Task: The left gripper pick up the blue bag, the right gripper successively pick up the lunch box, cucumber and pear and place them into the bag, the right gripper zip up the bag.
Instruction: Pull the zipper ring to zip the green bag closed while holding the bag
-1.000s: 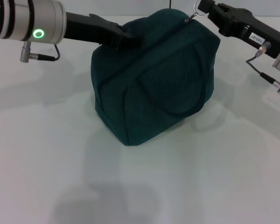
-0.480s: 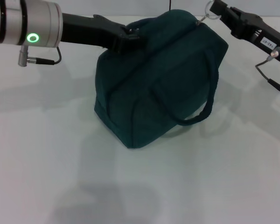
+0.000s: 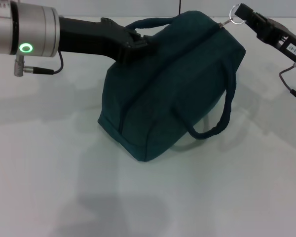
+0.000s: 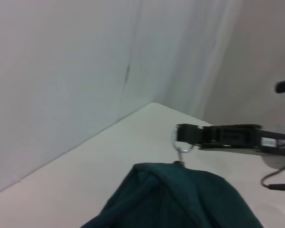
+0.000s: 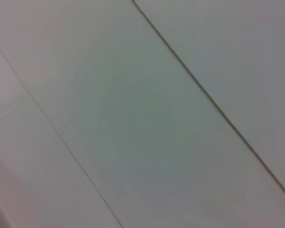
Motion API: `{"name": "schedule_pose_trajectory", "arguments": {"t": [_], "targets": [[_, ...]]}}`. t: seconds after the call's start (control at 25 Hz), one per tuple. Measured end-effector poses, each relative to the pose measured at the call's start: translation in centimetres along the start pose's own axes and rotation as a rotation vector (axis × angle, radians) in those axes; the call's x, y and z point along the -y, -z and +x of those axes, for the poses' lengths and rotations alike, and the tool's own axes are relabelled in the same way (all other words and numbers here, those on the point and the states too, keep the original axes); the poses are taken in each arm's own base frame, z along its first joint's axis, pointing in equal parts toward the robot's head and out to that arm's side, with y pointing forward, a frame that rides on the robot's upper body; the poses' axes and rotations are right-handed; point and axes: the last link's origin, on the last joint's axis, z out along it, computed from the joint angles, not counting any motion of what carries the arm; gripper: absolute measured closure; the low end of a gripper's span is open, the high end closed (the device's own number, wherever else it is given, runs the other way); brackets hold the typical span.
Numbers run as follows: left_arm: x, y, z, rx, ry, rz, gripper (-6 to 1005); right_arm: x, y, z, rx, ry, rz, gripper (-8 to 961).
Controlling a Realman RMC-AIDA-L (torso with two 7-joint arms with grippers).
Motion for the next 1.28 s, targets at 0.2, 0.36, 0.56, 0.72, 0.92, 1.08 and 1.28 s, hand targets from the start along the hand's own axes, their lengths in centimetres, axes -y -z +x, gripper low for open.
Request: {"name": "schedule_pose_trajectory", "arguments": {"t": [0.2,0.36,0.56,0.72,0.92,1.08,1.28], "targets": [[-1.1,0.2,0.5,-0.024,-0.030,-0.067,938,0.3,0.4,0.0,0.007,-0.017,0.015,830],[-1.7,0.3,0.9,-0.053,-0.057,-0.112,942,0.4,0.5,0.0,0.006,-0.021,0.018,829],[-2.2,0.6,1.4,-0.087,-0.085,-0.146,941,0.5,0.6,0.1,0.007,-0.045,0.027,828],[-2.6,0.8,1.8,-0.090,-0.112,-0.165,942,0.7,0.8,0.3,0.005,-0.107,0.036,827],[-3.6,1.2,2.7,-0.124,-0.146,-0.203,942,0.7,1.0,0.4,0.001,-0.172,0.034,826],[-4.1,1.5,3.2,-0.149,-0.166,-0.223,942,0.8,1.6,0.8,-0.003,-0.199,0.041,825],[-4.3,1.6,3.4,-0.169,-0.167,-0.236,942,0.9,1.9,1.0,-0.005,-0.210,0.050,824]]}}
